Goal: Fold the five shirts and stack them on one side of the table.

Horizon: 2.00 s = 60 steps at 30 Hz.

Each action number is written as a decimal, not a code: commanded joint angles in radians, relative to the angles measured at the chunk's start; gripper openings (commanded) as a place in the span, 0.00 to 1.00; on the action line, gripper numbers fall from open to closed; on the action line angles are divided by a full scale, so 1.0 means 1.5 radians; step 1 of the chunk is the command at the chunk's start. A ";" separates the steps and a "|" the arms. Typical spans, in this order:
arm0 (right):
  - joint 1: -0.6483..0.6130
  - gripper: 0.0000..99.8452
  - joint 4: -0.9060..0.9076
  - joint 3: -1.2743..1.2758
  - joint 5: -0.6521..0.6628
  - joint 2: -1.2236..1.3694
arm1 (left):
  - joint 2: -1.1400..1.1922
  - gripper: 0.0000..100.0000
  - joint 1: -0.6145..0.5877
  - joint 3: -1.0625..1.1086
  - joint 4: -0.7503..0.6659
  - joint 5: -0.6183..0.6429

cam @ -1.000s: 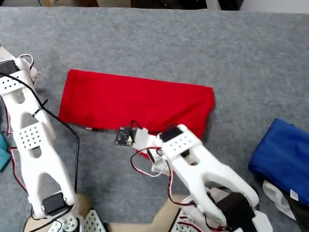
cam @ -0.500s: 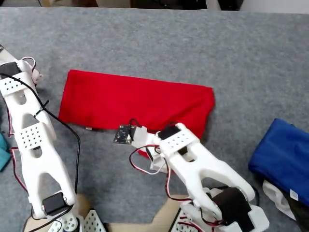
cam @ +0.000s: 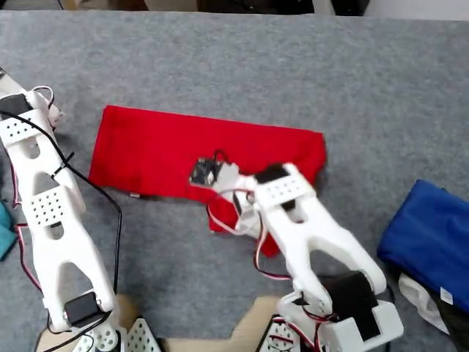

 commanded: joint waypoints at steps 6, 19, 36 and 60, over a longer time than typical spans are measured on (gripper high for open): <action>0.059 0.00 0.166 -0.355 0.096 0.098 | -0.013 0.02 0.008 -0.031 -0.009 0.001; 0.095 0.00 0.272 -0.785 0.279 0.434 | -0.013 0.02 0.008 -0.031 -0.010 0.001; 0.146 0.37 0.428 -1.026 0.302 0.513 | -0.013 0.02 0.009 -0.031 -0.010 0.001; 0.317 0.01 0.233 -1.079 -0.288 0.608 | -0.270 0.23 0.045 -0.013 0.194 -0.090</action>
